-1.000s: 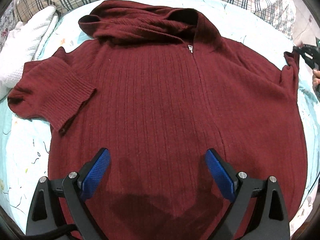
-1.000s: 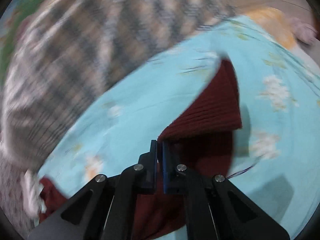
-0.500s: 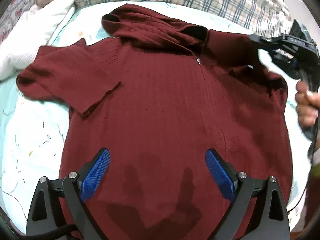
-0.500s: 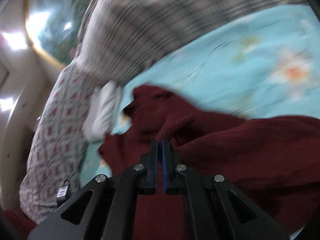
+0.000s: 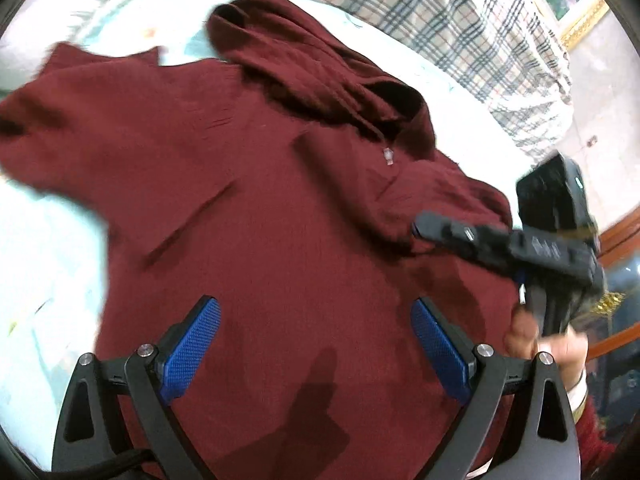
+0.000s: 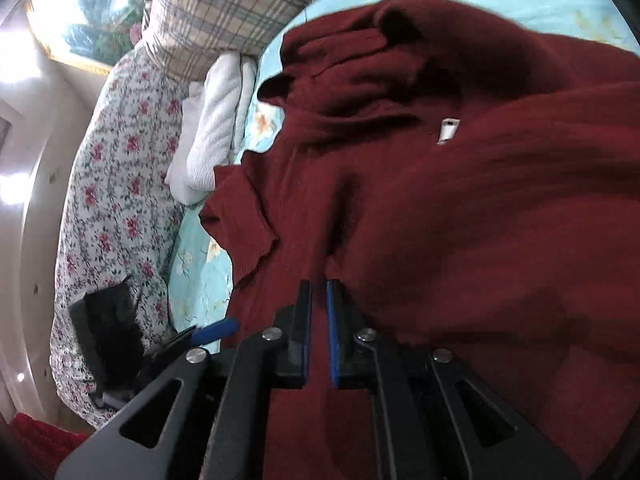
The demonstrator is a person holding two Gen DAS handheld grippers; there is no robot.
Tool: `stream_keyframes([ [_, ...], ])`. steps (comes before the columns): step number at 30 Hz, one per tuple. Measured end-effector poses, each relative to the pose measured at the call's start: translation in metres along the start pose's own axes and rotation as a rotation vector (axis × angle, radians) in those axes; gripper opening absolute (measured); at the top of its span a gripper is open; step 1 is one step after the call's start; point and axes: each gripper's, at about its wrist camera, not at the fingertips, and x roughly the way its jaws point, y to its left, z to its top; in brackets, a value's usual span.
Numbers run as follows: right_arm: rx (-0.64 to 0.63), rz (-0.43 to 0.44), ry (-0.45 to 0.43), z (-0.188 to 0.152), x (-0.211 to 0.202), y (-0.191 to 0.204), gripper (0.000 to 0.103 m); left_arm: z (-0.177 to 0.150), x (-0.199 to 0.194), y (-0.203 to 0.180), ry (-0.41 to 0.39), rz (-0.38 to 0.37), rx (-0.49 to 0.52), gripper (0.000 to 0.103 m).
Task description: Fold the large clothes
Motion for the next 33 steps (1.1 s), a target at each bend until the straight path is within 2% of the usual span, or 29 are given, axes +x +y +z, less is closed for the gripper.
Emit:
stream_keyframes([
  [3, -0.007, -0.030, -0.057, -0.009, -0.029, 0.002, 0.009, 0.029, 0.029, -0.007, 0.027, -0.045, 0.009, 0.097],
  [7, 0.018, -0.088, -0.136, -0.024, -0.072, -0.002, 0.009, 0.069, 0.067, -0.003, 0.051, -0.080, -0.042, 0.095],
  [9, 0.038, -0.128, -0.186, -0.032, -0.097, -0.007, 0.009, 0.081, 0.076, -0.002, 0.029, -0.086, -0.049, 0.086],
  [10, 0.047, -0.145, -0.210, -0.035, -0.106, -0.008, 0.009, 0.086, 0.078, -0.005, 0.013, -0.083, -0.029, 0.066],
  [11, 0.056, -0.161, -0.239, -0.038, -0.118, -0.012, 0.009, 0.088, 0.079, -0.006, 0.012, -0.079, -0.012, 0.034],
  [12, 0.067, -0.183, -0.272, -0.042, -0.131, -0.015, 0.009, 0.090, 0.082, -0.008, 0.018, -0.073, 0.008, 0.015],
  [13, 0.079, -0.212, -0.303, -0.045, -0.143, -0.019, 0.009, 0.091, 0.083, -0.009, 0.022, -0.065, 0.017, 0.005],
  [14, 0.089, -0.235, -0.325, -0.047, -0.153, -0.022, 0.009, 0.090, 0.078, -0.007, 0.001, -0.056, 0.017, 0.004],
  [17, 0.121, -0.321, -0.394, -0.050, -0.183, -0.030, 0.009, 0.082, 0.032, 0.003, -0.160, -0.020, 0.026, 0.004],
  [19, 0.142, -0.387, -0.409, -0.050, -0.193, -0.037, 0.012, 0.082, 0.012, 0.019, -0.222, 0.034, 0.005, 0.004],
  [20, 0.155, -0.415, -0.408, -0.048, -0.197, -0.043, 0.025, 0.082, 0.008, 0.028, -0.224, 0.047, -0.011, 0.004],
  [21, 0.173, -0.437, -0.405, -0.045, -0.198, -0.049, 0.045, 0.081, 0.007, 0.035, -0.219, 0.046, -0.026, 0.004],
  [23, 0.183, -0.446, -0.402, -0.039, -0.198, -0.059, 0.060, 0.079, 0.006, 0.046, -0.211, 0.044, -0.053, 0.004],
  [29, 0.214, -0.513, -0.305, -0.007, -0.162, -0.094, 0.060, 0.073, 0.011, 0.044, -0.205, 0.056, -0.067, 0.004],
  [32, 0.203, -0.499, -0.293, -0.002, -0.154, -0.100, 0.058, 0.068, 0.007, 0.050, -0.221, 0.065, -0.073, 0.004],
  [33, 0.187, -0.490, -0.280, -0.001, -0.154, -0.099, 0.028, 0.065, 0.006, 0.052, -0.226, 0.067, -0.075, 0.004],
])
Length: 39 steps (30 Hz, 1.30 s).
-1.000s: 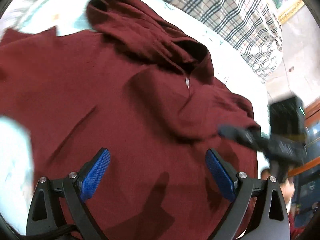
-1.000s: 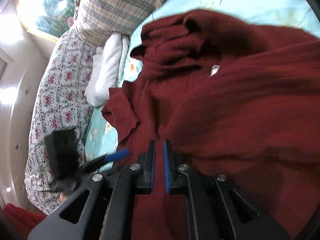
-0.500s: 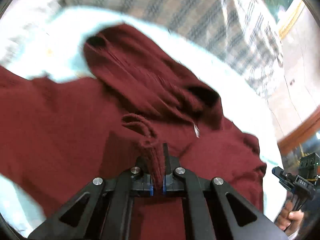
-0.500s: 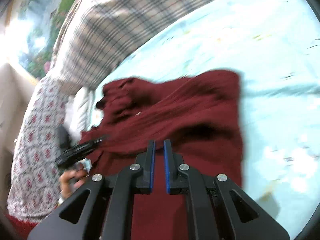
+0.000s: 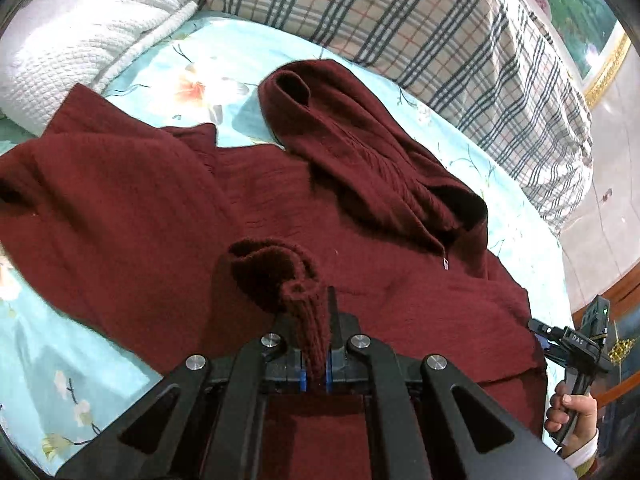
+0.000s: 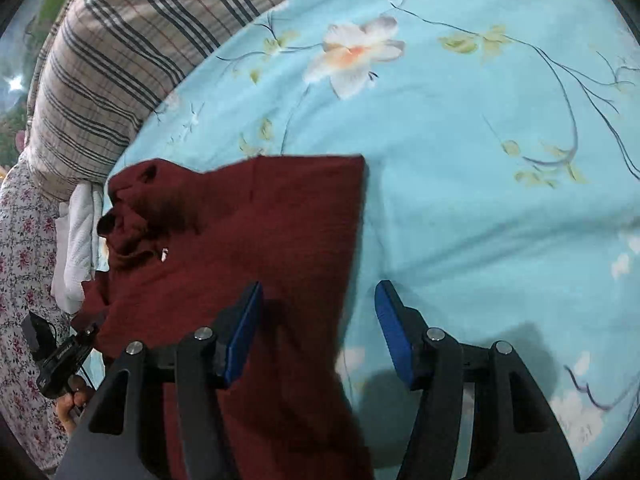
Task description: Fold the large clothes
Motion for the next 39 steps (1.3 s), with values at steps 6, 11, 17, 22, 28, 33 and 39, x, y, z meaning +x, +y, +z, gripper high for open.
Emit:
stream_keyframes([
  [6, -0.052, -0.020, -0.081, 0.011, -0.032, 0.001, 0.006, -0.002, -0.005, -0.012, -0.005, -0.031, 0.035, 0.004],
  [11, -0.026, -0.115, -0.025, 0.014, -0.016, -0.010, 0.007, -0.010, 0.010, -0.019, 0.025, -0.011, 0.069, 0.004],
  [17, -0.127, -0.104, -0.141, -0.013, -0.051, 0.033, 0.010, -0.014, 0.013, -0.019, 0.036, -0.007, 0.085, 0.004],
  [22, -0.168, -0.150, 0.056, -0.037, -0.006, 0.034, 0.014, -0.018, -0.001, -0.011, 0.031, -0.010, 0.061, 0.010],
  [28, -0.101, -0.117, -0.009, -0.044, -0.038, 0.021, 0.014, -0.018, -0.050, 0.028, -0.023, 0.108, 0.071, 0.016],
  [33, -0.109, 0.009, 0.016, -0.053, -0.037, 0.045, 0.024, -0.009, -0.053, 0.030, -0.002, 0.172, 0.133, 0.066],
  [39, -0.160, 0.069, 0.079, -0.068, -0.023, 0.076, 0.030, 0.000, -0.042, 0.030, 0.036, 0.214, 0.114, 0.069],
])
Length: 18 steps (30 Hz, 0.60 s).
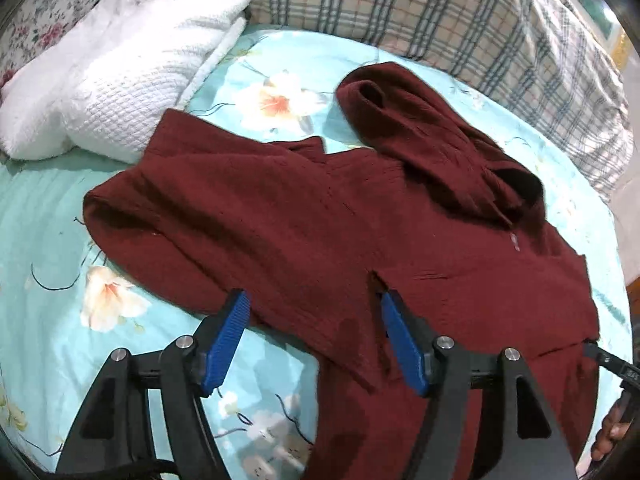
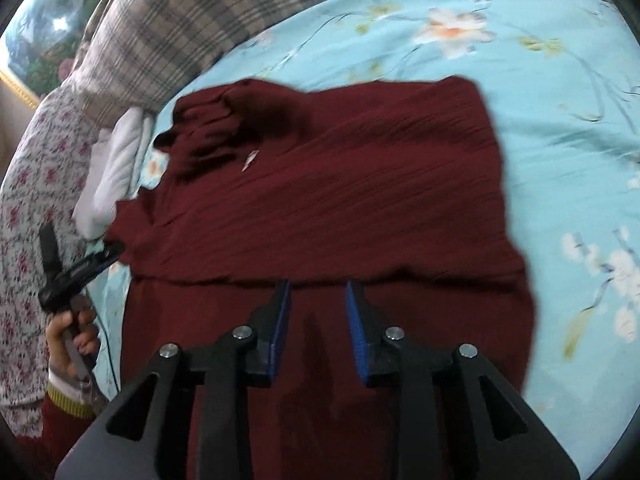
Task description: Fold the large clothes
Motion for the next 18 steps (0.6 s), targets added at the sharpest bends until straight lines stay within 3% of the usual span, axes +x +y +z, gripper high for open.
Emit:
stream_keyframes([
  [3, -0.010, 0.012, 0.022, -0.006, 0.004, 0.004, 0.035, -0.014, -0.014, -0.021, -0.036, -0.031, 0.115, 0.072],
  [6, 0.003, 0.012, 0.039, -0.005, 0.014, 0.005, 0.041, -0.033, -0.003, -0.049, -0.001, 0.000, 0.309, 0.073],
  [10, 0.023, 0.023, 0.043, -0.004, 0.016, 0.006, 0.041, -0.052, 0.026, -0.060, 0.041, 0.167, 0.493, 0.071],
  [12, 0.021, 0.022, 0.042, -0.003, 0.016, 0.008, 0.042, -0.047, 0.032, -0.054, 0.028, 0.160, 0.486, 0.058],
  [14, 0.021, 0.017, 0.044, -0.003, 0.016, 0.008, 0.042, -0.035, 0.037, -0.042, 0.034, 0.115, 0.427, 0.025],
  [16, 0.026, 0.019, 0.042, -0.003, 0.016, 0.008, 0.042, -0.023, 0.038, -0.030, 0.029, 0.081, 0.361, 0.009],
  [18, 0.029, 0.023, 0.040, -0.003, 0.016, 0.008, 0.042, -0.013, 0.034, -0.014, 0.016, 0.019, 0.284, 0.005],
])
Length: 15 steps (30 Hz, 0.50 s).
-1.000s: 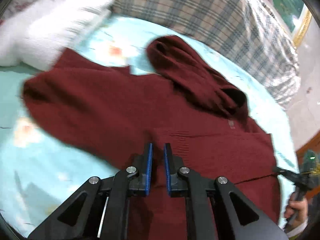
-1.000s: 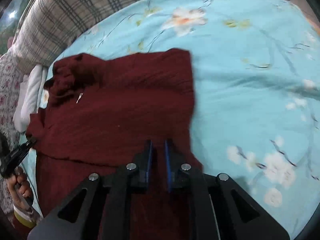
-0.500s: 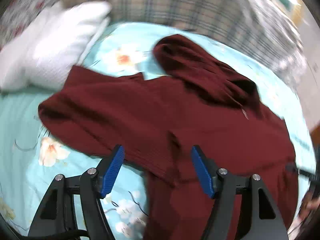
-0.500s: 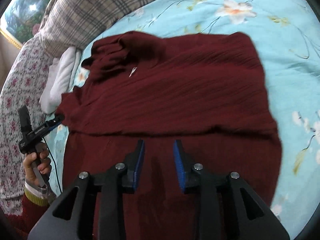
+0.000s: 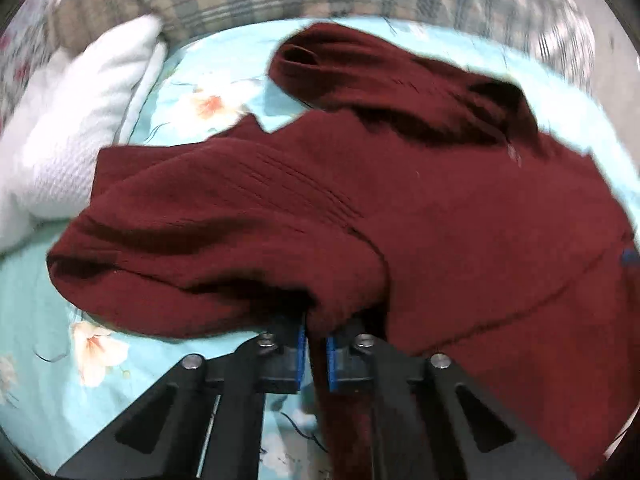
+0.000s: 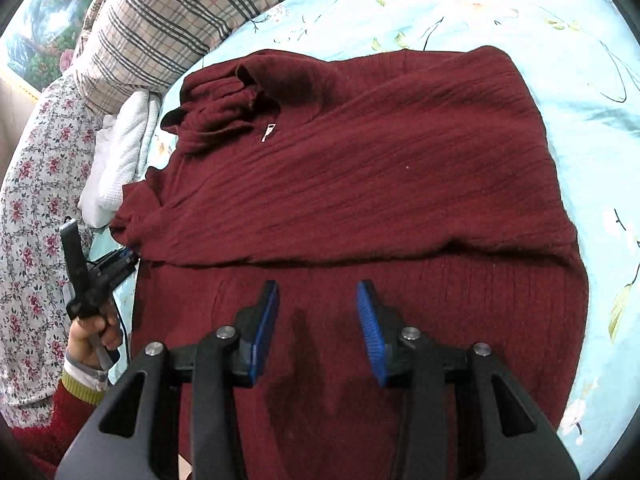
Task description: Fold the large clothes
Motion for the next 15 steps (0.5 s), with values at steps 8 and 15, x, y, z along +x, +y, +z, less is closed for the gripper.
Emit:
stream_keyframes([
  [8, -0.007, 0.031, -0.024, 0.003, -0.001, 0.007, 0.042, 0.011, -0.040, 0.022, -0.129, -0.155, -0.193, 0.003],
  [15, 0.014, 0.036, -0.025, 0.003, -0.004, 0.001, 0.042, 0.021, -0.034, 0.012, -0.047, -0.105, -0.163, 0.005],
])
